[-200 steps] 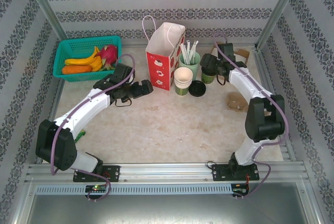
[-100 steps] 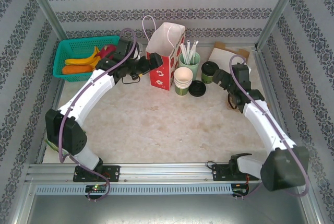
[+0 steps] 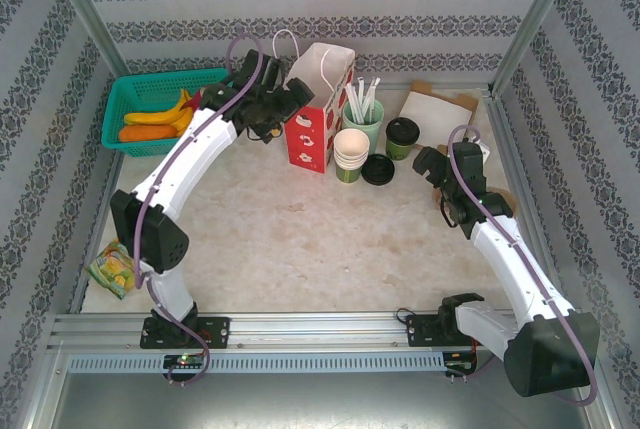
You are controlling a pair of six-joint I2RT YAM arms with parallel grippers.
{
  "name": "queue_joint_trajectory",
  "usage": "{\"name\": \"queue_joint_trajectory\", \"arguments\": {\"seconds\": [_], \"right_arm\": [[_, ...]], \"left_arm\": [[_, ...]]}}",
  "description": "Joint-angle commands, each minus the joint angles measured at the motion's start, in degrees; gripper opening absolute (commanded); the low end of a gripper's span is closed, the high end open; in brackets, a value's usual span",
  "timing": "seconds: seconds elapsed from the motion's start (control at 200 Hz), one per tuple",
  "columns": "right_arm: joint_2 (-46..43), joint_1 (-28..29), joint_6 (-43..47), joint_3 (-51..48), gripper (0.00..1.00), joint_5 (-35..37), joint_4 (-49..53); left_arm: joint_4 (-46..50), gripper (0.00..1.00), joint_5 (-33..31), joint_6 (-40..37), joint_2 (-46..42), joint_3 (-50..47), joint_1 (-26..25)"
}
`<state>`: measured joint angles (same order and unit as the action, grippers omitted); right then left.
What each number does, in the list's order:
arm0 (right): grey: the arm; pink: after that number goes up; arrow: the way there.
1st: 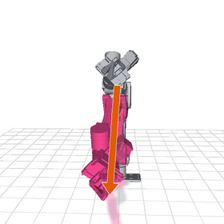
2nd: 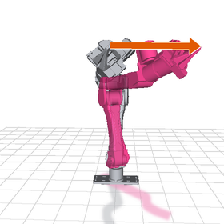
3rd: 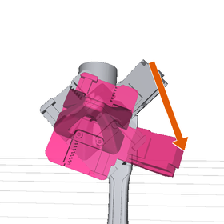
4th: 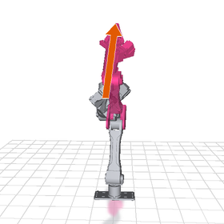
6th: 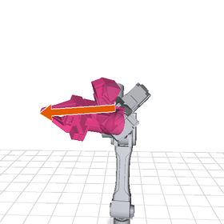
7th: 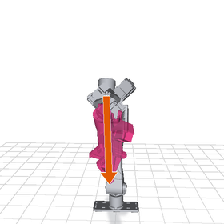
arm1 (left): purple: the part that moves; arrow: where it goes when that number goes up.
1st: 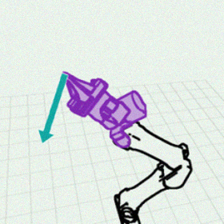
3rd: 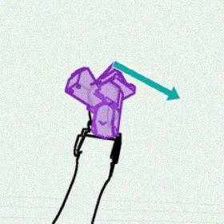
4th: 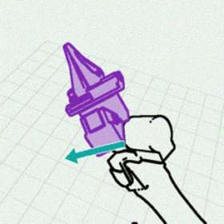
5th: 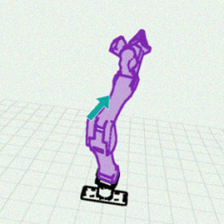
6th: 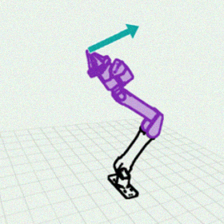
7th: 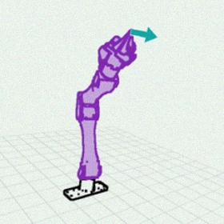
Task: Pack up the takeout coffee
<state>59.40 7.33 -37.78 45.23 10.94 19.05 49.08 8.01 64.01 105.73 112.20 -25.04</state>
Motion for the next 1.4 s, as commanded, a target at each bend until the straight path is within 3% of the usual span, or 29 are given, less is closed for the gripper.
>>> {"name": "queue_joint_trajectory", "arguments": {"seconds": [0.0,0.21,0.485,0.709,0.864,1.129,1.319,1.399], "right_arm": [[-0.2,-0.2,-0.8,1.7,0.98,-0.2,0.6],[0.0,-0.5,2.2,2.0,0.98,-2.8,1.7],[0.0,-0.9,3.2,2.1,0.98,-2.9,2.7],[-1.0,-1.1,3.0,0.7,0.98,0.4,3.5],[-1.8,-1.4,3.7,-0.2,0.98,1.3,3.6],[-0.1,-2.2,5.6,-0.3,0.98,3.5,5.9],[2.4,-3.5,8.3,0.6,0.98,1.5,7.0],[4.6,-4.2,9.8,1.4,0.98,-0.7,7.8]], "left_arm": [[8.3,0.92,-3.8,4.7,3.6,5.3,-0.8],[7.8,0.78,-3.4,4.0,8.2,10.0,-0.7],[9.0,0.32,-6.2,3.3,8.8,11.8,-0.7],[11.6,0.08,-11.0,-0.1,5.8,11.6,-0.3],[15.0,0.07,-11.5,-2.1,1.5,7.5,2.1],[13.2,0.02,-13.9,-4.2,-12.7,-9.7,5.8],[13.6,0.0,-5.6,-13.5,-20.5,-17.5,9.4],[17.4,0.0,-5.1,-16.2,-21.9,-17.6,9.6]]}}
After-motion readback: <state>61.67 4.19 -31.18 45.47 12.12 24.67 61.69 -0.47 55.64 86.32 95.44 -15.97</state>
